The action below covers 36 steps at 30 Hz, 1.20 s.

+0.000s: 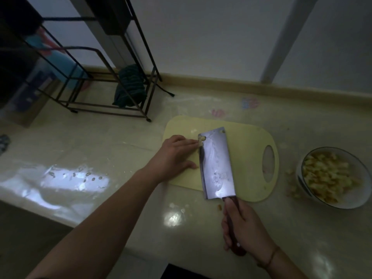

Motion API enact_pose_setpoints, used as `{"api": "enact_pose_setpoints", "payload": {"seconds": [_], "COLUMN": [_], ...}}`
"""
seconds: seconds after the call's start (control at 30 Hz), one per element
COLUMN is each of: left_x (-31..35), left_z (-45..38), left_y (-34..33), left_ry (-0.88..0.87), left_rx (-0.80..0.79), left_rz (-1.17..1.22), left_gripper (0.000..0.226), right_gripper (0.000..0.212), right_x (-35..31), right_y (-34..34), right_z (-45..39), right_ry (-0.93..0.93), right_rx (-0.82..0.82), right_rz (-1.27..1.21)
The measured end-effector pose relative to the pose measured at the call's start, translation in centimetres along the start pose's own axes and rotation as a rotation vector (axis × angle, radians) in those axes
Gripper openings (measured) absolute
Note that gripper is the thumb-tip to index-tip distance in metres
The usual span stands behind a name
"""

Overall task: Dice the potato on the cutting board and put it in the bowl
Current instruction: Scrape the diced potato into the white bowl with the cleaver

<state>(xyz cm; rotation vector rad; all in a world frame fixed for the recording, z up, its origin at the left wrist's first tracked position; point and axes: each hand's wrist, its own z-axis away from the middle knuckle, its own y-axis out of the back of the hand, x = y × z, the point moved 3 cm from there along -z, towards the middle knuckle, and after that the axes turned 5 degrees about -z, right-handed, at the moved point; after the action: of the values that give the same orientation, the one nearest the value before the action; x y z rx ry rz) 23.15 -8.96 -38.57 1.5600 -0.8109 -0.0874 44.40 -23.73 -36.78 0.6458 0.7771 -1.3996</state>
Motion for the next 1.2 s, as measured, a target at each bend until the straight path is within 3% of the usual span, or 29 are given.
{"api": "enact_pose_setpoints", "payload": {"seconds": [0.2,0.57,0.77,0.9,1.0,1.2], "left_x": [0.4,1.9,0.8,1.1,2.0,7.4], "left_z": [0.5,0.2,1.9,2.1,1.5,-0.8], "left_y": [-0.7,-0.1,0.9,0.4,1.0,2.9], "left_ry": [-0.049,0.067,-0.021,0.132,0.164,-0.072], "left_rx": [0.097,0.297,0.144,0.127,0.187,0.337], "left_rz": [-0.002,0.136,-0.031,-0.023,0.008,0.074], "left_gripper": [0.036,0.018,0.043,0.056,0.050,0.028], "right_gripper": [0.031,0.032,0.034,0.034,0.035,0.039], "right_x": [0.1,0.1,-0.4,-0.7,-1.4,-3.8], "right_y": [0.1,0.2,0.4,0.4,0.8,4.9], "right_z": [-0.2,-0.2,-0.3,-0.1,0.6,5.8], "right_ry": [-0.022,-0.074,-0.125,-0.121,-0.153,-0.190], "right_rx": [-0.037,-0.050,-0.098,-0.104,-0.122,-0.099], "right_rz": [-0.062,-0.152,-0.259,-0.258,-0.318,-0.439]}}
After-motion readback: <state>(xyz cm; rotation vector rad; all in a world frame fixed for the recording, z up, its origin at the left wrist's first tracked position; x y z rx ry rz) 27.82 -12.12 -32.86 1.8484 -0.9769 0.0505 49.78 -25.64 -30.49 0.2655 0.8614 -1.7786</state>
